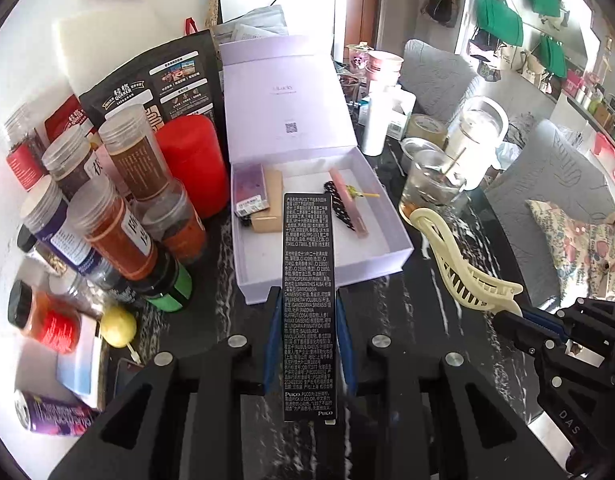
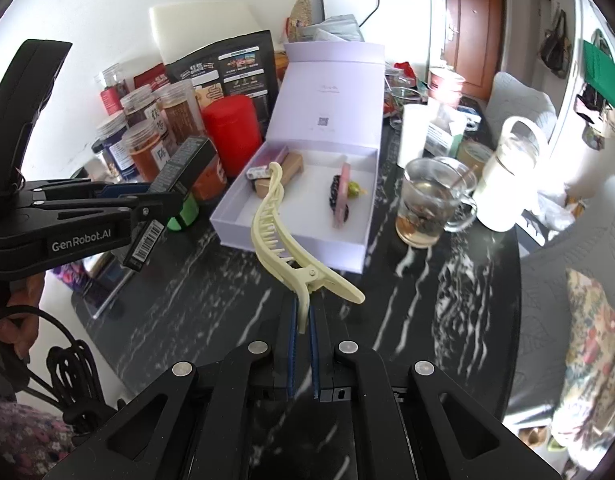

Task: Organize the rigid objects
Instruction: 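Carry the black box and claw clip toward the lavender box with both tools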

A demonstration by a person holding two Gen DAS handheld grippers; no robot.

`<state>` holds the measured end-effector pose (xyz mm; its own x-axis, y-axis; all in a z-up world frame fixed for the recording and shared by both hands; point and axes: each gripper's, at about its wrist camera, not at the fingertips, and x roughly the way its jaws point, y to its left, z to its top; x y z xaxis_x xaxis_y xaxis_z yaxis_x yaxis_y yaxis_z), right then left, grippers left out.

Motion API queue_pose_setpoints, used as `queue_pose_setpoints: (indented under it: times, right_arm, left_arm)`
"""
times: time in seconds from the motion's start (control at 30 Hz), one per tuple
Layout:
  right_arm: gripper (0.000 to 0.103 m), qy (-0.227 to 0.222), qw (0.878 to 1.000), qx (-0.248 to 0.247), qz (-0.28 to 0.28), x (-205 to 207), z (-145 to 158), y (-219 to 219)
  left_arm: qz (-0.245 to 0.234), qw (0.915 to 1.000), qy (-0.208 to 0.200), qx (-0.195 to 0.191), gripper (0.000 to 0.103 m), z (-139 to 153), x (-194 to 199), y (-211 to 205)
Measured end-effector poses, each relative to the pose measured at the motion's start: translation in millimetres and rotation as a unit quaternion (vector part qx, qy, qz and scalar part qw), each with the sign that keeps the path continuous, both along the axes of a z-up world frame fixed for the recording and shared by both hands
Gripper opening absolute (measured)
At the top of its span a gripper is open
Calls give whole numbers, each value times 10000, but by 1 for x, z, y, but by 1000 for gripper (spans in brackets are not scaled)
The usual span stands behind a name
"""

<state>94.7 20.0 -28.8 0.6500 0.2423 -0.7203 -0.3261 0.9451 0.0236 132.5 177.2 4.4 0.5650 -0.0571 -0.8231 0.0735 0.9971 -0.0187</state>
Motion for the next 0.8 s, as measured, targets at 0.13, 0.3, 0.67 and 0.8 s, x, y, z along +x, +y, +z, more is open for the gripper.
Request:
queue_pose_setpoints:
  times: [0.13,0.3,0.67,0.8]
  right_arm:
    - [6,20,10000,-16,-17,18,0,10]
    - [6,68,9999,-30,-72,42,-2,20]
    - [6,241,9993,-31,-279,93,-9,26]
    - [6,344,9987,-43,-366,110,-15,25]
  left_arm:
    - [-36,10000,31,-14,25,-3,18,12]
    - [-102,9999,92,-48,25,-8,41,23]
    - [-265,9991,286,-139,25,-23,92,32]
    - [-301,9985,425,-185,25,-33,109,35]
